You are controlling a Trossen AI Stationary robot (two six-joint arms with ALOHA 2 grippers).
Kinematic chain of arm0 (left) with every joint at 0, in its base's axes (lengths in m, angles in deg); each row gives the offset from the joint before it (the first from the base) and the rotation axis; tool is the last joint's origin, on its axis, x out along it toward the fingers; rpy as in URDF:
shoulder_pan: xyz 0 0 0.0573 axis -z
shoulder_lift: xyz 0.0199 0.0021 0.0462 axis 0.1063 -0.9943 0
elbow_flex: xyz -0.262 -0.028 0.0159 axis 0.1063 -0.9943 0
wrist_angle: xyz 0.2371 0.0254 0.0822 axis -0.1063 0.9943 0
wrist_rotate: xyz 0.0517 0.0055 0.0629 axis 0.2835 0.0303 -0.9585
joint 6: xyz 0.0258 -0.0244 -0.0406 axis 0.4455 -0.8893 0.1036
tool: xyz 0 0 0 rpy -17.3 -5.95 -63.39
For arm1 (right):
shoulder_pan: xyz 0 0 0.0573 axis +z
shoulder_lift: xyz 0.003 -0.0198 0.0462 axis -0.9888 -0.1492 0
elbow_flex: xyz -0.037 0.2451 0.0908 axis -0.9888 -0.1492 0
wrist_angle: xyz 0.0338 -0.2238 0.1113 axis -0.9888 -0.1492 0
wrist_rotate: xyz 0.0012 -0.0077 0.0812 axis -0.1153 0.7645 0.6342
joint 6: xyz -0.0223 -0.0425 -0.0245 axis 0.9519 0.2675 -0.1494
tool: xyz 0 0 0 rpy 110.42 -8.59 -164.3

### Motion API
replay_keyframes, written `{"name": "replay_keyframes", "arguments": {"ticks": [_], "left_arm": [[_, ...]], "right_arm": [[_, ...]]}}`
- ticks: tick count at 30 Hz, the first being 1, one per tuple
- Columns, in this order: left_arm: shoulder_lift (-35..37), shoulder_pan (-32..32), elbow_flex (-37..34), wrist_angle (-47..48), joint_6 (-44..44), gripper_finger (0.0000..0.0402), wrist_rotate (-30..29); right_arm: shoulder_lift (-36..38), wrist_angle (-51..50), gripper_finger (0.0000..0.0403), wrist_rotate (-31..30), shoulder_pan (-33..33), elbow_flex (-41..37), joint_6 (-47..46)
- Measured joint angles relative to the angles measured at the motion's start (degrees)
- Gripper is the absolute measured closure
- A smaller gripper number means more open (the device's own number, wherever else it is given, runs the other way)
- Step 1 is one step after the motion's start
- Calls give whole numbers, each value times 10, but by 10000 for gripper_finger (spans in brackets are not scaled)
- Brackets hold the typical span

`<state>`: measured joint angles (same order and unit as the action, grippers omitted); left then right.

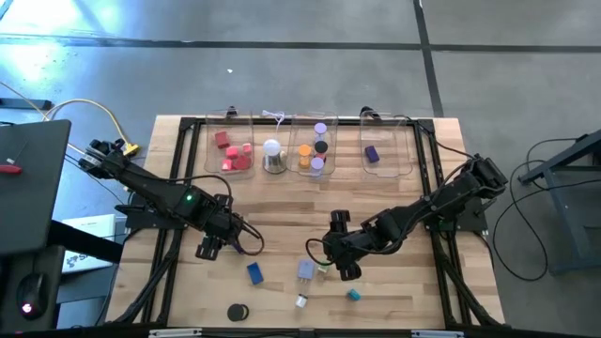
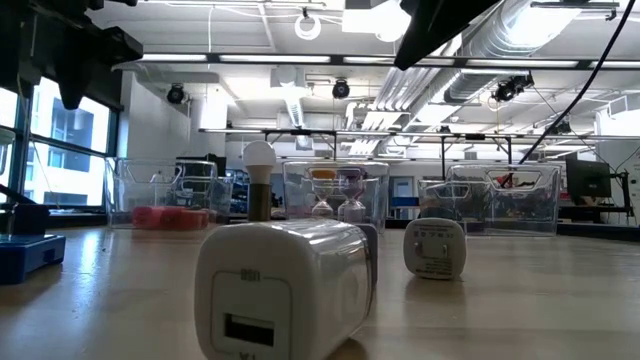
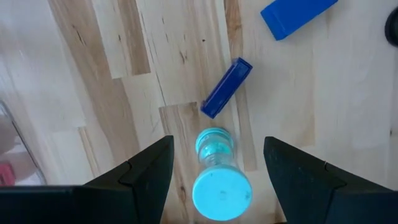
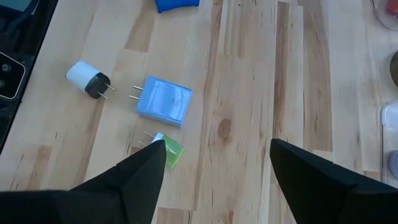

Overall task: Pick & Place Office items
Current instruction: Put the blue hourglass into the middle transparent bin

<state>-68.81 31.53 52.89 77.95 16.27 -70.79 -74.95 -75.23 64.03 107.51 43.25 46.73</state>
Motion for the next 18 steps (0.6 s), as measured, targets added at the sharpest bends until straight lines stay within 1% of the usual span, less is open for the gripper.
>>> {"name": "replay_keyframes", "arguments": {"ticks": [18], "left_arm": [[0, 0, 0, -11, -17, 162, 3]], "right_arm": [[0, 5, 125, 0, 0, 0, 3]]}}
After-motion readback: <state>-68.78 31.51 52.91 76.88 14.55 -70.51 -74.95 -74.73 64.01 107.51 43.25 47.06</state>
